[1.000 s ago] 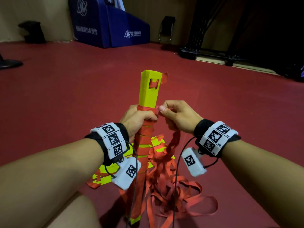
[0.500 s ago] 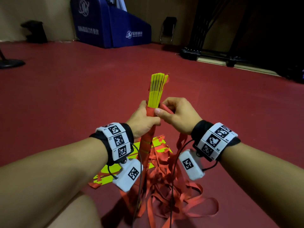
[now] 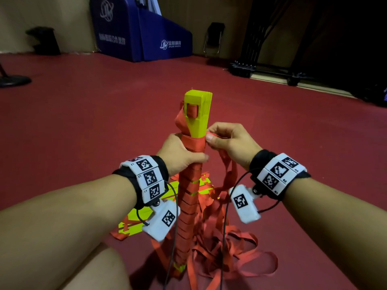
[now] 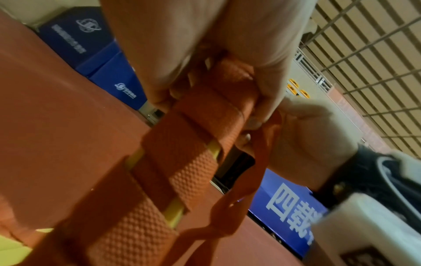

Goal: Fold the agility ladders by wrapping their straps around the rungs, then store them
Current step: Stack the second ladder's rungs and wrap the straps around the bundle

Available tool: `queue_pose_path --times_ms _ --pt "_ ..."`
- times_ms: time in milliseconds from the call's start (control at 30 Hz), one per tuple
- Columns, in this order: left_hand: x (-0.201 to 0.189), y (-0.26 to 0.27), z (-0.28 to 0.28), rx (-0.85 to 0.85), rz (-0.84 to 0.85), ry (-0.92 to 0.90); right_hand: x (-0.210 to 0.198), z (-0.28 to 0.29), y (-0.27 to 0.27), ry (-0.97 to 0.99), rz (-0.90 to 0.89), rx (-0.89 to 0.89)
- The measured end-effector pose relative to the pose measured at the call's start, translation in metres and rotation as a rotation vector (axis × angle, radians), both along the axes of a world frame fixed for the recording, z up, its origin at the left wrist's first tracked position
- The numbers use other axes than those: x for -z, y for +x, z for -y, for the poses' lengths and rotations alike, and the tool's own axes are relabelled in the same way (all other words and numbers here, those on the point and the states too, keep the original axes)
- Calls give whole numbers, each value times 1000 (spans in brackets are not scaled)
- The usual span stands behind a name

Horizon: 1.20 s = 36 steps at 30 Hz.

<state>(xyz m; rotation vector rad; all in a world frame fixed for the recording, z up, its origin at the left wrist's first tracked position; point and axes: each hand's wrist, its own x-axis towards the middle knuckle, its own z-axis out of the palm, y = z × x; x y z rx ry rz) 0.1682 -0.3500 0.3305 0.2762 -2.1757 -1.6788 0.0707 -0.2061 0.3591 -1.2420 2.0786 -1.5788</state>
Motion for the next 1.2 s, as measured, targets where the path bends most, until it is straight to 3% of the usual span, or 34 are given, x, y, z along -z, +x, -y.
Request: queue_pose_path --times_ms 300,467,667,800,1000,1200 --pt "8 -2 -3 -26 -4 -69 0 -2 3 100 -51 62" --pt "11 -3 -5 -16 16 -122 3 -2 -4 145 -253 233" --pt "11 -4 -3 -45 23 -98 -1 2 4 37 -28 116" --pt "8 -2 -9 -7 -21 -81 1 0 2 31 -128 139" --pt "1 -5 -11 75 -46 110 6 -1 -3 32 -147 182" --pt "4 -6 -6 86 -61 133 2 -5 -6 41 -147 258"
